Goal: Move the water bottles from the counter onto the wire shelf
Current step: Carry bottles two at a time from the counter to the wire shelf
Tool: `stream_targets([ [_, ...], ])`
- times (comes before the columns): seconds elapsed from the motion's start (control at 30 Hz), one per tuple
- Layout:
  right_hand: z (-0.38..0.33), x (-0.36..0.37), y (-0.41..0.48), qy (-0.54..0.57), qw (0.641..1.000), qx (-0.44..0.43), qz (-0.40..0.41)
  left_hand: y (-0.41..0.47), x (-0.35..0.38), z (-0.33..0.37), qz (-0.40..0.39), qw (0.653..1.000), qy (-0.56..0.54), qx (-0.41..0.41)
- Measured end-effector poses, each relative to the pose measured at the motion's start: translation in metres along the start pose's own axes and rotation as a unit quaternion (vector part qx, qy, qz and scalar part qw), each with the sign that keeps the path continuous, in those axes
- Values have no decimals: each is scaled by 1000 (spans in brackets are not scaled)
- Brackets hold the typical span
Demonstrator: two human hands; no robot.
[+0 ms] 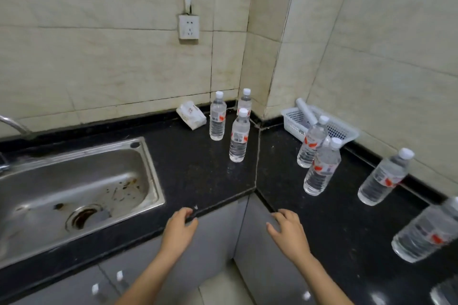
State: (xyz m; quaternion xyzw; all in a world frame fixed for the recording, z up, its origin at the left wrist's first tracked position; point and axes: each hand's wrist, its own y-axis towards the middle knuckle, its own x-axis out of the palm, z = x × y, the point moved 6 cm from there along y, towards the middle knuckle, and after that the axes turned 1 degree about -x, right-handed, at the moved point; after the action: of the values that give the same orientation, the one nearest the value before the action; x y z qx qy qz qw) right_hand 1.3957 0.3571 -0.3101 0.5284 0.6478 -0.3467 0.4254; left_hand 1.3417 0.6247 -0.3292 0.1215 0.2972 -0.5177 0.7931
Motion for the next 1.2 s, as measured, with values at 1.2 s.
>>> stream_targets([
  [1.2,-43,26,328,377,919,42,-103,302,60,70,-7,986,-154,-60],
])
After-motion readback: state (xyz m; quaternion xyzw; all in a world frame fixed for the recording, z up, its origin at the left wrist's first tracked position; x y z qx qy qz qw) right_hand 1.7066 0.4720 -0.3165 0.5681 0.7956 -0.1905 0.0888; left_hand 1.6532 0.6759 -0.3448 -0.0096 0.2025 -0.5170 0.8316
